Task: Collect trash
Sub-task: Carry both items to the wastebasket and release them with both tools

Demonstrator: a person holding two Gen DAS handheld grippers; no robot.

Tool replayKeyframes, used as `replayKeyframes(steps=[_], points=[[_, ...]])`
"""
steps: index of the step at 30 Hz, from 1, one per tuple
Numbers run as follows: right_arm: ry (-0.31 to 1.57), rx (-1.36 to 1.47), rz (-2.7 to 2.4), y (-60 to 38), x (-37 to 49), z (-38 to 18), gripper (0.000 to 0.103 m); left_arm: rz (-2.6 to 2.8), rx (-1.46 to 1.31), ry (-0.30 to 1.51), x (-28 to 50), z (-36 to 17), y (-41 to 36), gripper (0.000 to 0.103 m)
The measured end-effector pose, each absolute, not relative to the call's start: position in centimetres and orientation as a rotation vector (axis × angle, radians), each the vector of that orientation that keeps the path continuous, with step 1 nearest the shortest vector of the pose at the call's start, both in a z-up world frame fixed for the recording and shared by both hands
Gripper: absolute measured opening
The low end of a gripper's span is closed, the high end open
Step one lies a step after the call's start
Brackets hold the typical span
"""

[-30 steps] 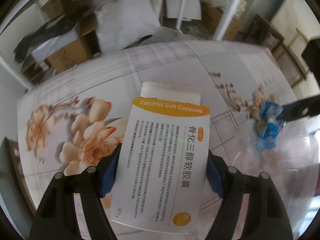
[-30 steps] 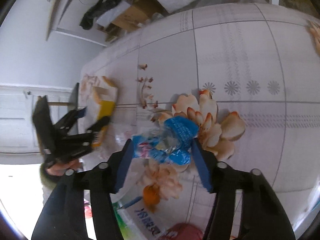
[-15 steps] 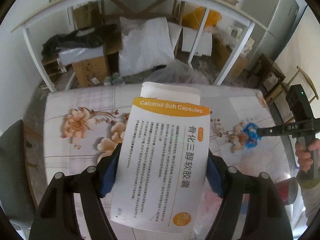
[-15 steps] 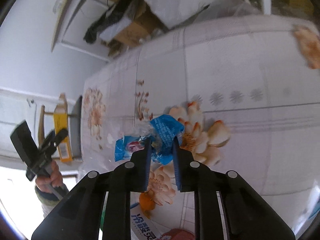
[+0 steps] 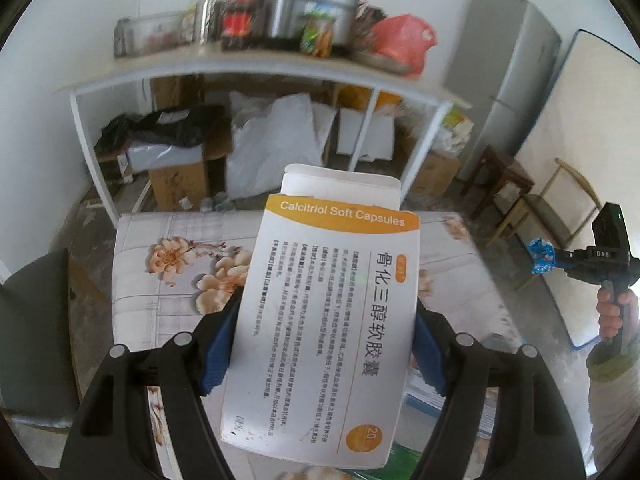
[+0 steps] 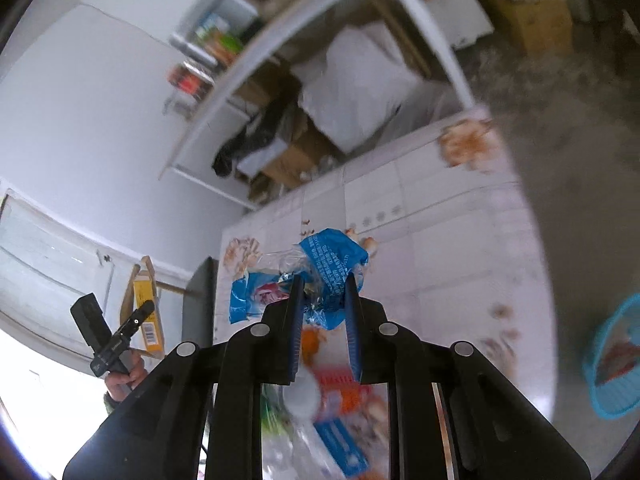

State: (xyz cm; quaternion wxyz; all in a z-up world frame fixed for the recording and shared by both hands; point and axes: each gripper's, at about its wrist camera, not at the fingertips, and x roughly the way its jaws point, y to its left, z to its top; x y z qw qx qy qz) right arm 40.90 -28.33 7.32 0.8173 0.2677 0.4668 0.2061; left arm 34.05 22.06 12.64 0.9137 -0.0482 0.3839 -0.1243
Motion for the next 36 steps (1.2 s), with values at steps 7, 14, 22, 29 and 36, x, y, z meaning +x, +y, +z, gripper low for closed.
replayKeyframes(steps=[7, 14, 22, 29, 36], points=[[0.847, 0.655, 0.348, -35.4, 29.4, 8.4, 0.018, -0.390, -0.087, 0.732, 28.9, 15.7, 16.4, 0.073], [0.777, 0.839, 0.134, -43.5, 19.4, 4.1, 0.018, -0.703, -0.075, 0.759, 26.0, 15.2, 4.4, 0.073], [0.749, 1.044, -0.085, -49.4, 12.1, -3.4, 0.018, -0.947, 0.084, 0.946, 24.7, 10.6, -13.9, 0.073], [0.752, 1.113, -0.252, -53.7, 8.6, -8.3, 0.018, -1.050, 0.265, 1.194, 23.2, 2.4, -28.5, 0.073], [0.727, 1.185, -0.337, -57.2, 4.6, -10.7, 0.018, -1.057, 0.403, 1.445, 22.7, -7.4, -40.7, 0.073]])
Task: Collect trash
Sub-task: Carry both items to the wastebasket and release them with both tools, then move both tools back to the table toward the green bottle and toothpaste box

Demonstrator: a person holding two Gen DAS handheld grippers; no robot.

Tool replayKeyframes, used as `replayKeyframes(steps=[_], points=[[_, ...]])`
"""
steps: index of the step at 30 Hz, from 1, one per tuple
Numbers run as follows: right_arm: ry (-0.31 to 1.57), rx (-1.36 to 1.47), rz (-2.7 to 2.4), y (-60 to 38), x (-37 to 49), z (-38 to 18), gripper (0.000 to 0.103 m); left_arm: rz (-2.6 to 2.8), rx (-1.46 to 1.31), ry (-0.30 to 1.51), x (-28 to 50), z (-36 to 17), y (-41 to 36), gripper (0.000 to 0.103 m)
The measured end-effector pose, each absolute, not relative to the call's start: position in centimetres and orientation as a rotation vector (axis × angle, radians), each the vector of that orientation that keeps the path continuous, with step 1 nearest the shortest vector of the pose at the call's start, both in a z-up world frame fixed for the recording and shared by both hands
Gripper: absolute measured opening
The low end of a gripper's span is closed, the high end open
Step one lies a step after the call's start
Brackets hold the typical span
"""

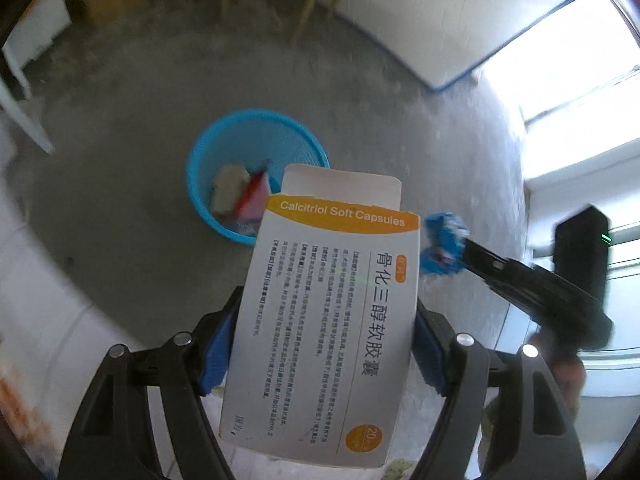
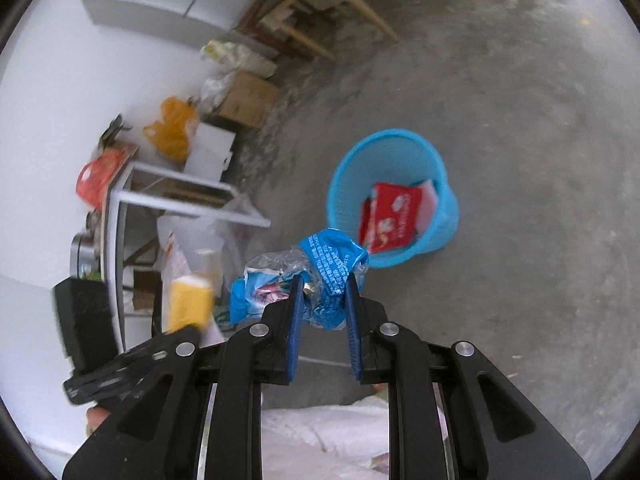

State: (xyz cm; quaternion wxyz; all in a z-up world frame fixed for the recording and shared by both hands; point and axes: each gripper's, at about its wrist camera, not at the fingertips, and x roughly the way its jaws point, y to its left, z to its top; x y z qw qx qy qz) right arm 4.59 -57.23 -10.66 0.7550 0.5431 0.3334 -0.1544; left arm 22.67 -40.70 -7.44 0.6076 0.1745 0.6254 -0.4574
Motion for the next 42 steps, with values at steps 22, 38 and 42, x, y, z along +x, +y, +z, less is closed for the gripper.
replayKeyframes(steps=[22, 38, 42], points=[[0.798, 1.244, -0.346, -59.0, 7.9, -15.5, 0.020, -0.927, 0.198, 1.347, 30.2, -6.7, -42.7, 0.091], [0.956, 0.932, -0.498, -59.4, 14.5, -20.8, 0.060, -0.714, 0.078, 0.918, 22.7, 6.4, -10.4, 0.093], [0.906, 0.916, -0.500, -58.4, 11.5, -19.1, 0.060, -0.540, -0.030, 0.908, 20.5, 5.4, -1.3, 0.094]])
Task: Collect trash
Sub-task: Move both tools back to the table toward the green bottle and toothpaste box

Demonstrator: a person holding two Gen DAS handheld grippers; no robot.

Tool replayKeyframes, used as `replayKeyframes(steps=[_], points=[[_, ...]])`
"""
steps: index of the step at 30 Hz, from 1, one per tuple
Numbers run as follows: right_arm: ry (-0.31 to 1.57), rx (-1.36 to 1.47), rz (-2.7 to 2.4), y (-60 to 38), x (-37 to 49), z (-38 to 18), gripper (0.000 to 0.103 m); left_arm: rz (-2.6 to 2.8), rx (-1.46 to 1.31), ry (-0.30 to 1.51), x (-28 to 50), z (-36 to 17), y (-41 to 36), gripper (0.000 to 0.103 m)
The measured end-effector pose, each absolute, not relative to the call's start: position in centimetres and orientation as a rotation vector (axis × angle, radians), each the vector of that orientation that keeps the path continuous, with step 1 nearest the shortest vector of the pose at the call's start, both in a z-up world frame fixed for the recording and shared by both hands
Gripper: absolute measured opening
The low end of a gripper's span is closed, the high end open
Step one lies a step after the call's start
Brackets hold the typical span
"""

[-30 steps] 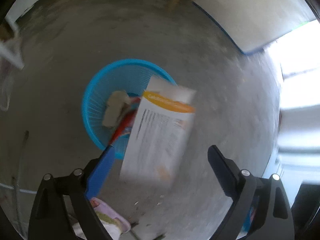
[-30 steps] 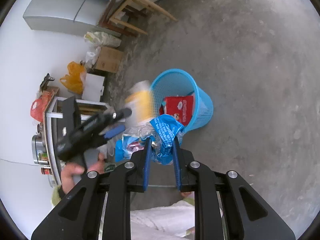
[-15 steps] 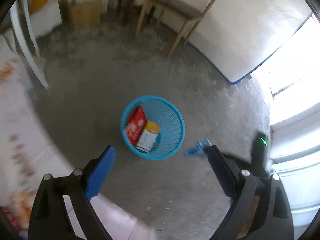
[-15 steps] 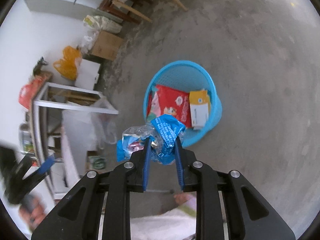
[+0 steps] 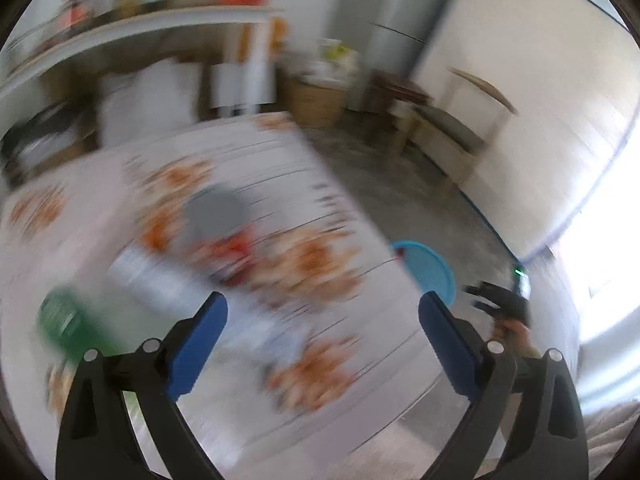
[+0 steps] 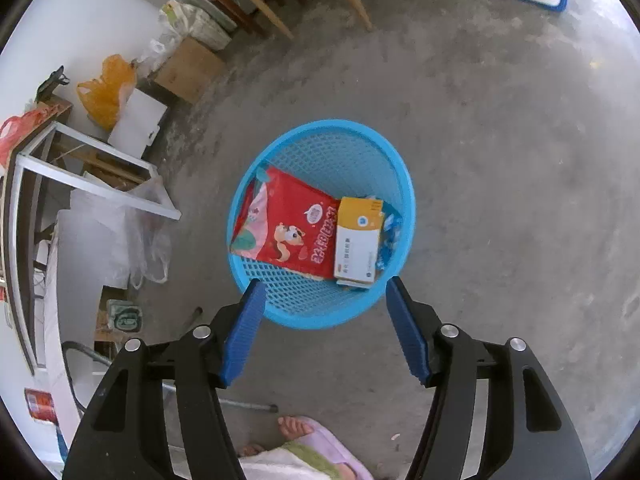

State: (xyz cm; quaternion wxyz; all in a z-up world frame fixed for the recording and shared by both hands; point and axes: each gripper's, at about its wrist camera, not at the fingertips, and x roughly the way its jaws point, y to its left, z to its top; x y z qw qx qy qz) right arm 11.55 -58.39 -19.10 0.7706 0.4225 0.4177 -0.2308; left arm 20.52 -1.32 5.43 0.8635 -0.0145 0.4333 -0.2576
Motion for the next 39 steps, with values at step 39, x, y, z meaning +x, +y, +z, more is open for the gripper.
replayKeyframes(steps=[39], points=[[0.906, 0.356, 0.529, -20.0, 19.1, 2.5, 0.077, 0.056, -0.532, 0.946, 22.8, -3.6, 16.1, 0.094]])
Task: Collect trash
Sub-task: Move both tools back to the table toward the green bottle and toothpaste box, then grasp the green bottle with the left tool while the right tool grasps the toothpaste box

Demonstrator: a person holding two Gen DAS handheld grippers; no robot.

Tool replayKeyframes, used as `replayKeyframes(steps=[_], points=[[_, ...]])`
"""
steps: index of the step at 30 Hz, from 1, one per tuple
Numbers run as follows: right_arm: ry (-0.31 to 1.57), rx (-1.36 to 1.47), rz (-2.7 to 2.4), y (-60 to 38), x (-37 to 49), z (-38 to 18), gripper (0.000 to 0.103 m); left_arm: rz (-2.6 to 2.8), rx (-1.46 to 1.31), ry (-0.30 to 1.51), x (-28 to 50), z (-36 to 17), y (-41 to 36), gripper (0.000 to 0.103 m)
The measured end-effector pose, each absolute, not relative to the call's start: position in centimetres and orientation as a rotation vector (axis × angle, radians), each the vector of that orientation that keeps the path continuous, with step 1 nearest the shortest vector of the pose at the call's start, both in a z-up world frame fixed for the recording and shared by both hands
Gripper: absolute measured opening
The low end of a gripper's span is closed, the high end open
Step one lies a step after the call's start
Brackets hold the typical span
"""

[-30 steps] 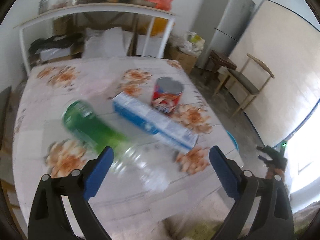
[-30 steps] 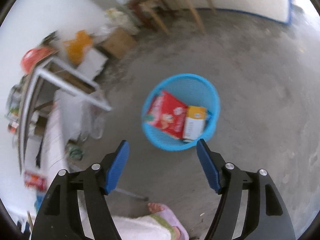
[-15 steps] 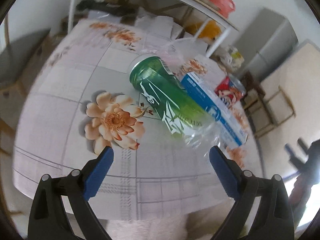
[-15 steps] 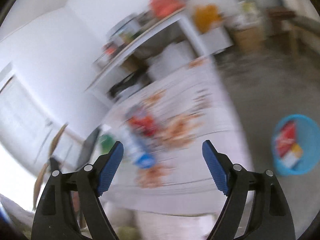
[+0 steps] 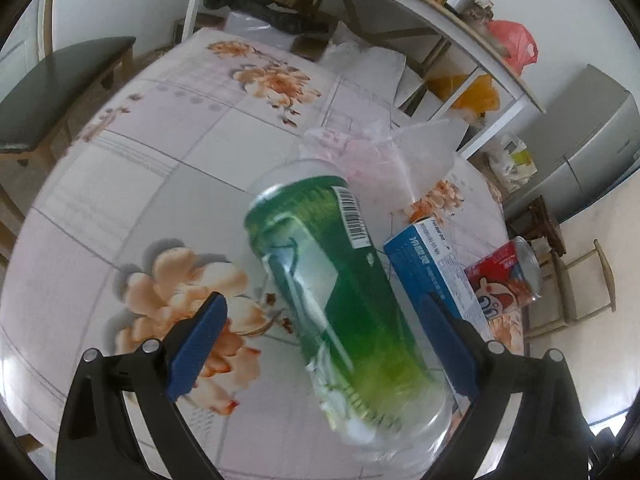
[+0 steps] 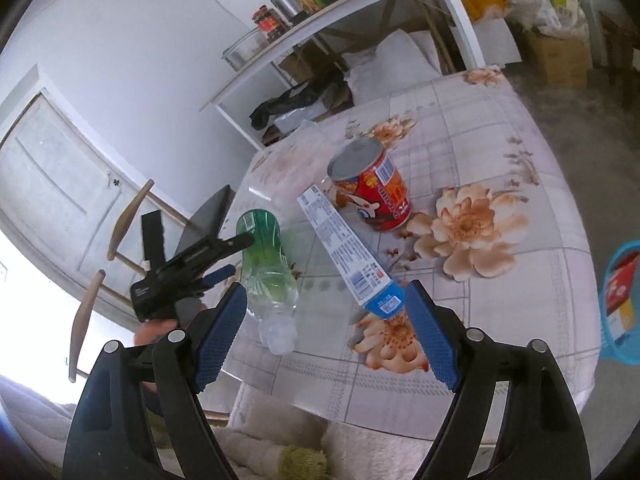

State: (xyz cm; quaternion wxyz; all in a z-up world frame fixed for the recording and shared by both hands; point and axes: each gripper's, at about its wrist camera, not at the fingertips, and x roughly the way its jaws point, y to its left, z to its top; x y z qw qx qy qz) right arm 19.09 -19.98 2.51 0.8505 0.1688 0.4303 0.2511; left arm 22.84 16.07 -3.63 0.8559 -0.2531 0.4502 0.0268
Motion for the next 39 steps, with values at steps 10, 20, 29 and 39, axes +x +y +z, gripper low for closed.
replayKeyframes(steps=[10, 20, 29, 39], points=[[0.932, 0.316, 0.459, -19.6, 21.1, 1.4, 0.077, -0.037, -0.505, 0.985, 23.8, -5.8, 14.4, 0.091], [1.039, 0.078, 0.536, -14.2, 26.2, -3.1, 0.072, -0.146, -0.479, 1.007, 21.4, -5.7, 16.3, 0.077], [1.108, -0.055, 0.522, -11.5, 26.7, -4.4, 0.040, -0.192, -0.443, 1.029, 18.8, -5.5, 17.9, 0.075], [1.150, 0.075, 0.480, -14.3, 23.2, -3.0, 0.037, -0.309, -0.349, 1.045, 17.2, -5.1, 16.0, 0.072]])
